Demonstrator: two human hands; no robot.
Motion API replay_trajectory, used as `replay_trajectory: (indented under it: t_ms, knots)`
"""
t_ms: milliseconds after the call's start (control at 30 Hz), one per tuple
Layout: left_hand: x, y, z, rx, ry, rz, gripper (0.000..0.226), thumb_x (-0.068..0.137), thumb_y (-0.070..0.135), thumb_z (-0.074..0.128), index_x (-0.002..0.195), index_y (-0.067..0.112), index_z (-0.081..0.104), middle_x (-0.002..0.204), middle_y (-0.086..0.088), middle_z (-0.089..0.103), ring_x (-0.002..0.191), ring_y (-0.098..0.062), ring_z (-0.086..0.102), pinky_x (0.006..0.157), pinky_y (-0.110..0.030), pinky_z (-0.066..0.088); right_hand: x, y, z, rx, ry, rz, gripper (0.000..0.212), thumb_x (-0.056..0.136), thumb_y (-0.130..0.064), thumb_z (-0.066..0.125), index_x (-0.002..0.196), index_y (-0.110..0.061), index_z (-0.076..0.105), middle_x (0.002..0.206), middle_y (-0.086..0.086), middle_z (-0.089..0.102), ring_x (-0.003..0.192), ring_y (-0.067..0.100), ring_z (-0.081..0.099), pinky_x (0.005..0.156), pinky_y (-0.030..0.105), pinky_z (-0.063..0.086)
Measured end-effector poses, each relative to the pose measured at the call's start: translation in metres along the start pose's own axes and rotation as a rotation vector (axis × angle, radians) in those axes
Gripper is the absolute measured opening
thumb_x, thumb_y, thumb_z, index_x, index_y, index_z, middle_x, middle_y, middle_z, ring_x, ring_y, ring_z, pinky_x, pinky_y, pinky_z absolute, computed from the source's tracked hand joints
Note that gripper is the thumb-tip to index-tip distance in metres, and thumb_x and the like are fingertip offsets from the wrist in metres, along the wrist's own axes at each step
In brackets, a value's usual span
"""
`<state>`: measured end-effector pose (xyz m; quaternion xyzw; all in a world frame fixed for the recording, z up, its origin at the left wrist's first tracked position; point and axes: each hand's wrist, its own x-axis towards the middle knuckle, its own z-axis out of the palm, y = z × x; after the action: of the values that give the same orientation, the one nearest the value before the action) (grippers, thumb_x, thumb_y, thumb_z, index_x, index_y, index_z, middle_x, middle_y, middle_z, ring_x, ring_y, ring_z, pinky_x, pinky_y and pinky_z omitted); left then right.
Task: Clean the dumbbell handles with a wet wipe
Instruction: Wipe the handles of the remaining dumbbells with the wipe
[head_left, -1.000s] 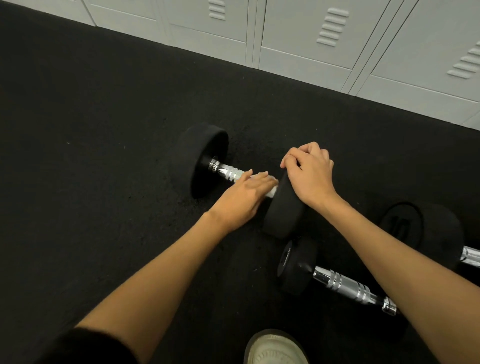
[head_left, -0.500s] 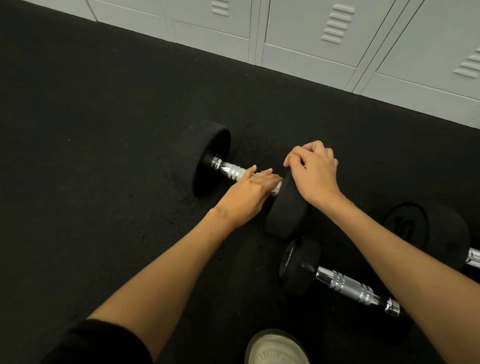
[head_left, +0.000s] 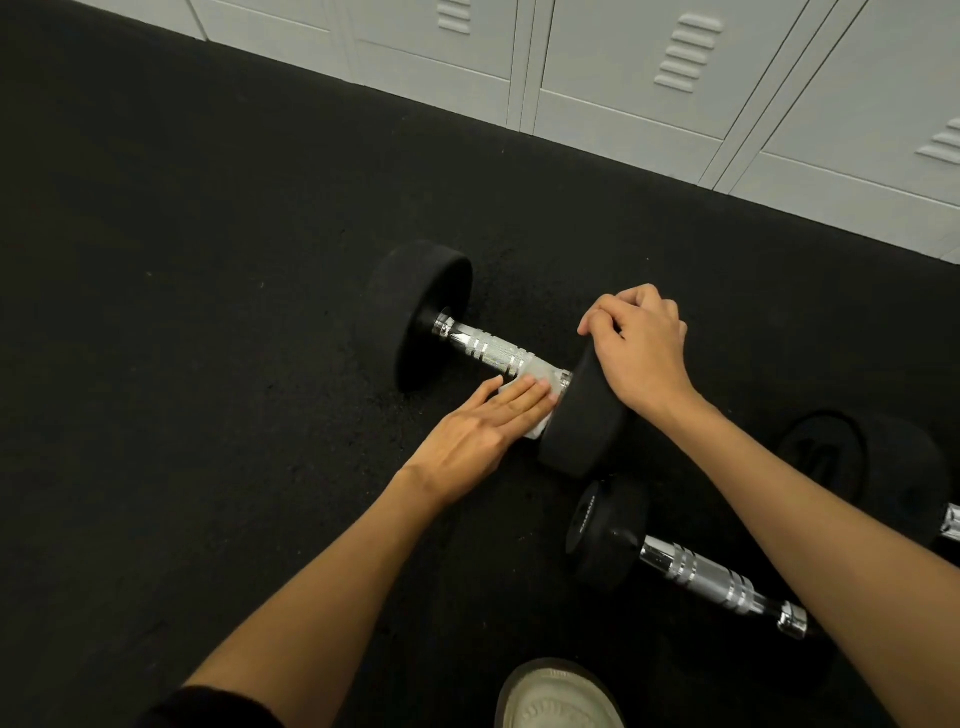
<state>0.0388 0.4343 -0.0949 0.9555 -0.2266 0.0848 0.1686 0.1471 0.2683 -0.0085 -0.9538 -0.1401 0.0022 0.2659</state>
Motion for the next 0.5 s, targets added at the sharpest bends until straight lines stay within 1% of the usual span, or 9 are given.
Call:
replay_trajectory:
  t_ms: [67, 167, 233, 267, 300, 333, 367, 433, 500]
  knots:
    - [-0.005, 0.002, 0.002, -0.003, -0.022, -0.012, 0.070, 0.080, -0.008, 0.061, 0.144, 0.010, 0.036, 0.147, -0.008, 0.041, 0.139, -0.015, 0.023, 0.115, -0.039, 0.015, 0.000, -0.001, 0.000, 0.004, 0.001, -0.001, 0.027, 0.096, -0.027, 0.042, 0.089, -0.021, 0.068, 0.102, -0.004, 0.045, 0.099, 0.012, 0.034, 0.086, 0.027, 0.022]
    - [-0.011, 0.004, 0.003, -0.059, -0.081, -0.098, 0.064, 0.088, -0.004, 0.051, 0.147, 0.013, 0.032, 0.152, -0.005, 0.035, 0.142, -0.015, 0.022, 0.119, -0.039, 0.011, -0.002, -0.002, -0.002, -0.003, -0.004, -0.008, 0.028, 0.096, -0.027, 0.041, 0.090, -0.020, 0.068, 0.103, -0.003, 0.046, 0.100, 0.012, 0.035, 0.087, 0.027, 0.022]
    - [-0.009, 0.007, -0.002, -0.123, -0.062, -0.200, 0.059, 0.093, 0.003, 0.047, 0.148, 0.016, 0.032, 0.152, 0.000, 0.036, 0.141, -0.014, 0.032, 0.118, -0.042, 0.020, -0.002, -0.003, -0.002, -0.004, -0.009, -0.010, 0.028, 0.097, -0.027, 0.041, 0.090, -0.019, 0.067, 0.103, -0.002, 0.045, 0.101, 0.014, 0.035, 0.087, 0.027, 0.022]
    - [-0.008, 0.010, -0.007, -0.163, -0.002, -0.250, 0.054, 0.094, 0.007, 0.047, 0.146, 0.018, 0.036, 0.148, 0.001, 0.042, 0.134, -0.015, 0.043, 0.113, -0.042, 0.030, -0.002, -0.004, -0.002, -0.012, -0.021, -0.007, 0.028, 0.097, -0.027, 0.041, 0.091, -0.019, 0.067, 0.104, -0.002, 0.045, 0.101, 0.014, 0.035, 0.087, 0.028, 0.022]
    - [-0.007, 0.014, -0.013, -0.205, 0.088, -0.301, 0.050, 0.094, 0.010, 0.047, 0.143, 0.019, 0.041, 0.143, 0.003, 0.049, 0.123, -0.016, 0.054, 0.104, -0.041, 0.042, -0.001, -0.003, -0.002, -0.022, -0.044, -0.003, 0.028, 0.097, -0.027, 0.041, 0.092, -0.019, 0.067, 0.104, -0.002, 0.045, 0.101, 0.014, 0.035, 0.087, 0.028, 0.022]
    - [-0.006, 0.018, -0.020, -0.258, 0.198, -0.350, 0.046, 0.095, 0.012, 0.048, 0.140, 0.019, 0.046, 0.137, 0.003, 0.055, 0.113, -0.016, 0.060, 0.093, -0.037, 0.050, 0.000, -0.005, -0.004, -0.034, -0.075, 0.001, 0.028, 0.097, -0.027, 0.041, 0.092, -0.019, 0.067, 0.105, -0.002, 0.046, 0.101, 0.014, 0.035, 0.087, 0.028, 0.023]
    - [-0.005, 0.023, -0.027, -0.322, 0.313, -0.395, 0.042, 0.095, 0.012, 0.048, 0.137, 0.020, 0.050, 0.132, 0.004, 0.059, 0.107, -0.014, 0.063, 0.086, -0.034, 0.054, 0.002, -0.006, -0.007, -0.031, -0.102, 0.012, 0.027, 0.096, -0.027, 0.042, 0.092, -0.019, 0.068, 0.105, -0.002, 0.048, 0.101, 0.014, 0.037, 0.088, 0.028, 0.026]
    - [0.002, 0.030, -0.040, -0.449, 0.523, -0.459, 0.037, 0.098, 0.013, 0.049, 0.135, 0.017, 0.052, 0.128, 0.004, 0.061, 0.108, -0.009, 0.063, 0.083, -0.033, 0.056, 0.004, -0.016, -0.015, 0.059, -0.103, 0.022, 0.021, 0.094, -0.024, 0.047, 0.091, -0.023, 0.068, 0.098, -0.005, 0.055, 0.099, 0.014, 0.048, 0.085, 0.027, 0.035]
    - [0.015, 0.033, -0.052, -0.506, 0.655, -0.501, 0.037, 0.098, 0.009, 0.050, 0.135, 0.012, 0.052, 0.128, 0.005, 0.059, 0.113, -0.004, 0.059, 0.090, -0.031, 0.053, 0.003, -0.036, -0.024, 0.259, -0.089, 0.079, 0.016, 0.093, -0.024, 0.051, 0.094, -0.027, 0.067, 0.090, -0.011, 0.059, 0.091, 0.008, 0.054, 0.076, 0.020, 0.040]
